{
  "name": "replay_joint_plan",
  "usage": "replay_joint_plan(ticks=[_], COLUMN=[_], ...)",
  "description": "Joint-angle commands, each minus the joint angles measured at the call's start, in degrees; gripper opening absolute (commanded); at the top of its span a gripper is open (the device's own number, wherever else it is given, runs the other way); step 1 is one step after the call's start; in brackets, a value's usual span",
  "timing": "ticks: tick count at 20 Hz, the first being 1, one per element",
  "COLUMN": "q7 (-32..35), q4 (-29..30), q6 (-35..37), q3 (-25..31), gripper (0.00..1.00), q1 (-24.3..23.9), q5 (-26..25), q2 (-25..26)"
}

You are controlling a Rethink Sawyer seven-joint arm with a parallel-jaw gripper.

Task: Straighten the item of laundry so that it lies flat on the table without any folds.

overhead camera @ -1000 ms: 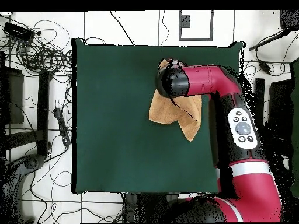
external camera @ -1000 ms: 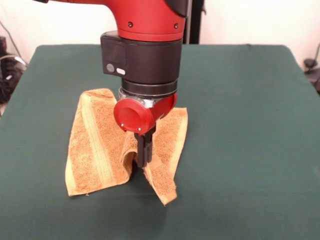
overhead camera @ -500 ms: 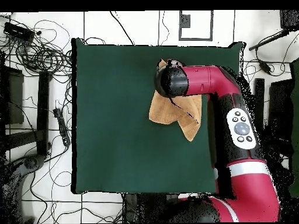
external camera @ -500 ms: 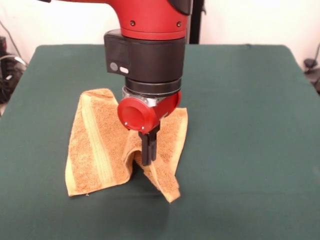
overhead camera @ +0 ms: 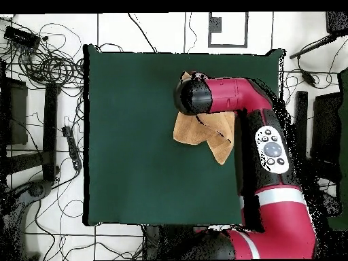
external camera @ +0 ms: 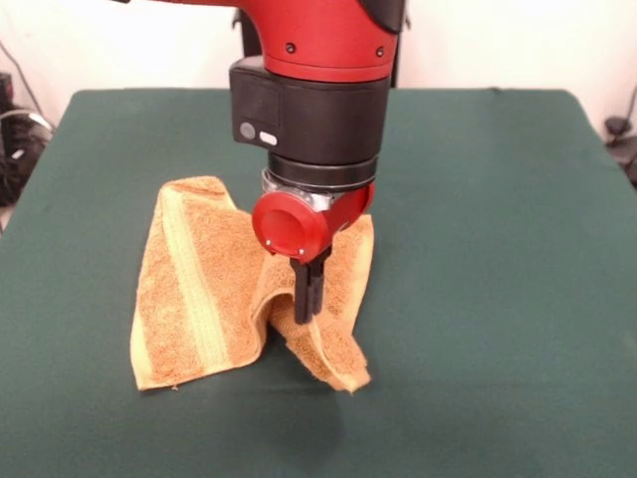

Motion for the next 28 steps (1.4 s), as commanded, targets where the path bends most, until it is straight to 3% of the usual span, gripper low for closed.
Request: replay_joint_plan(ticks=[1,3,5,7,13,28], q7=[44.7,58.7,67.7,71.3,72.3,74.6], q4=[6.6,9.2,11.6,12.3,13.0,13.9], q6=[-5.1,-6.9,-9.7,-11.6,-13.0,-13.5], q3=[-12.8,-18.2,-22.0,-24.6,-26.6,-25.4], gripper=[0.00,0.00,0.00,0.00,0.00,0.00], q1=[8.0,10.0,11.4,12.5,13.6,12.8], q5=[8.3,15.2,21.6,26.4,30.4,27.7], q2=[-1.1,-1.1,-1.0,-0.2,0.5,-0.3])
